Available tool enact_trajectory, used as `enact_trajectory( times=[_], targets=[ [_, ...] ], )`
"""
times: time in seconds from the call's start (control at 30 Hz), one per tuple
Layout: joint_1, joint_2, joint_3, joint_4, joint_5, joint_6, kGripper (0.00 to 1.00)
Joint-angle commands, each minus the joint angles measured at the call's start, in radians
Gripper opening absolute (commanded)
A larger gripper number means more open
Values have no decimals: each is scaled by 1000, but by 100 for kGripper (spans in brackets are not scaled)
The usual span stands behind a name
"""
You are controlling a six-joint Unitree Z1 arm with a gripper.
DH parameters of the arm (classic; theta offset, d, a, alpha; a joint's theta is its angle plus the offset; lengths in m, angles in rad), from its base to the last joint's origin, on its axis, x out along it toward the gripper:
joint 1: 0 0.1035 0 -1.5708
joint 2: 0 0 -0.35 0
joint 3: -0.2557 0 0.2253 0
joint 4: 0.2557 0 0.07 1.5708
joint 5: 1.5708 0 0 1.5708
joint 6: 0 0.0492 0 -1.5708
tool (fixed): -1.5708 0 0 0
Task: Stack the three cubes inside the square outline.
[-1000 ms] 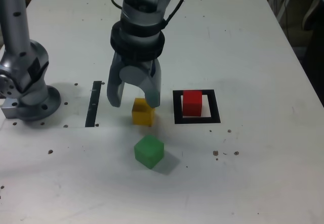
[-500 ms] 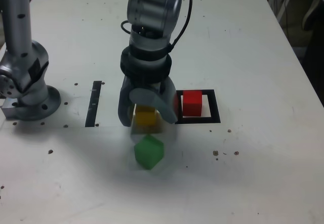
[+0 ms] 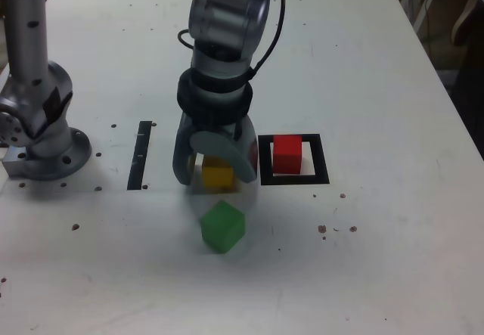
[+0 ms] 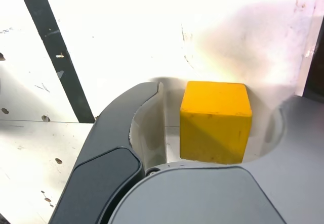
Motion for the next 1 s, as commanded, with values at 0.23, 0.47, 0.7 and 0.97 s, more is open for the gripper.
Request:
enact_trajectory(
  times=[0.23,0.47,0.7,0.97],
  targets=[
    [4,9,4,-15,2,1,41],
    [4,13,5,-30,4,7,30],
    [4,4,7,-34,6,8,20],
    [4,-22,-37,52,16,4,17]
  ],
)
